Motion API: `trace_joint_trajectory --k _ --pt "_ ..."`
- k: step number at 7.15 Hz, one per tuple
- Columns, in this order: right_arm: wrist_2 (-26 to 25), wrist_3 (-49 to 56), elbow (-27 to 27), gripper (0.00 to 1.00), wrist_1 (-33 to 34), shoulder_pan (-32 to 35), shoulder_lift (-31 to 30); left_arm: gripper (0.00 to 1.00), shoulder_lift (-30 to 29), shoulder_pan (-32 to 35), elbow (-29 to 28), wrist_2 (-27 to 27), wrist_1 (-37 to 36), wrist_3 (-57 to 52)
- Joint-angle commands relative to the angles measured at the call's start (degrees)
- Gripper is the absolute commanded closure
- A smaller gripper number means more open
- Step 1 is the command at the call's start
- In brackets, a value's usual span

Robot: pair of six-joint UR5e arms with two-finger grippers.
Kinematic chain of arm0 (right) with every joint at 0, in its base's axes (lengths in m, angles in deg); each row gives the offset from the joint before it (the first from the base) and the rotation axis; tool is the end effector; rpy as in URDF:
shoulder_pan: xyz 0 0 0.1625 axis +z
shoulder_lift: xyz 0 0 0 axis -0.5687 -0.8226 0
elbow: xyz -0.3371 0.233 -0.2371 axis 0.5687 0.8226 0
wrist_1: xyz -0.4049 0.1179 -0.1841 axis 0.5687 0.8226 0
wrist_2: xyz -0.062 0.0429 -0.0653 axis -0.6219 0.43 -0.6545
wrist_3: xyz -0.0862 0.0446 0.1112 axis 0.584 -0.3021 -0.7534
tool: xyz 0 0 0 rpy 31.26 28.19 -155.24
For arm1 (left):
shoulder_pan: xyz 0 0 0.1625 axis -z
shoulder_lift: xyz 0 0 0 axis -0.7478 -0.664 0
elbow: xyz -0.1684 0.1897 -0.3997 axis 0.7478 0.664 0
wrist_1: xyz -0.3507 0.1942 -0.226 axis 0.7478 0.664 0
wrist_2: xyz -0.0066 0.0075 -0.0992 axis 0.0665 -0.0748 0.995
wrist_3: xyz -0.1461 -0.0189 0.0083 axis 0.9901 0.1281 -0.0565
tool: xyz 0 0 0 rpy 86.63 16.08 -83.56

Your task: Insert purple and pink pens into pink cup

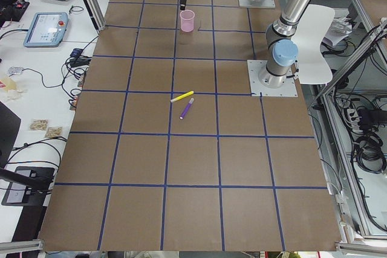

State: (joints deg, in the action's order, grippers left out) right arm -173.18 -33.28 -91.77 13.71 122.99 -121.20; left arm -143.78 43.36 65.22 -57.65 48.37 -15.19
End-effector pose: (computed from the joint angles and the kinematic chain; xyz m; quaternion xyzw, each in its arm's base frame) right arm 0.1229 -0.5387 0.5286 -0.0479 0.9985 -0.0210 0.0161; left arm -0.1441 -0.5212 0.5148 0.0476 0.9969 -0.0597 0.0186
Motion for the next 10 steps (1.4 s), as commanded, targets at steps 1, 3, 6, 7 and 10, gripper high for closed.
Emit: trace_joint_trajectory --k 1,3,6,7,10 --pt "0.1 0.1 -0.2 0.00 0.2 0.0 0.0 0.00 0.0 0.0 0.7 -0.6 0.0 0.5" --pt "0.0 -0.1 -1.3 0.00 1.4 -0.2 0.0 0.00 0.1 0.0 0.5 -0.2 0.5 0.7" --pt "-0.6 0.6 -1.5 0.00 1.7 -0.3 0.0 0.00 0.1 -0.1 0.0 1.5 2.3 0.7" --pt "-1.2 0.2 -1.5 0.00 0.7 -1.5 0.1 0.00 0.0 -0.4 -0.5 1.7 2.3 -0.3" --pt "-1.0 5.7 -1.9 0.00 0.2 -12.1 3.4 0.00 0.5 -1.0 -0.9 0.9 2.8 -4.6"
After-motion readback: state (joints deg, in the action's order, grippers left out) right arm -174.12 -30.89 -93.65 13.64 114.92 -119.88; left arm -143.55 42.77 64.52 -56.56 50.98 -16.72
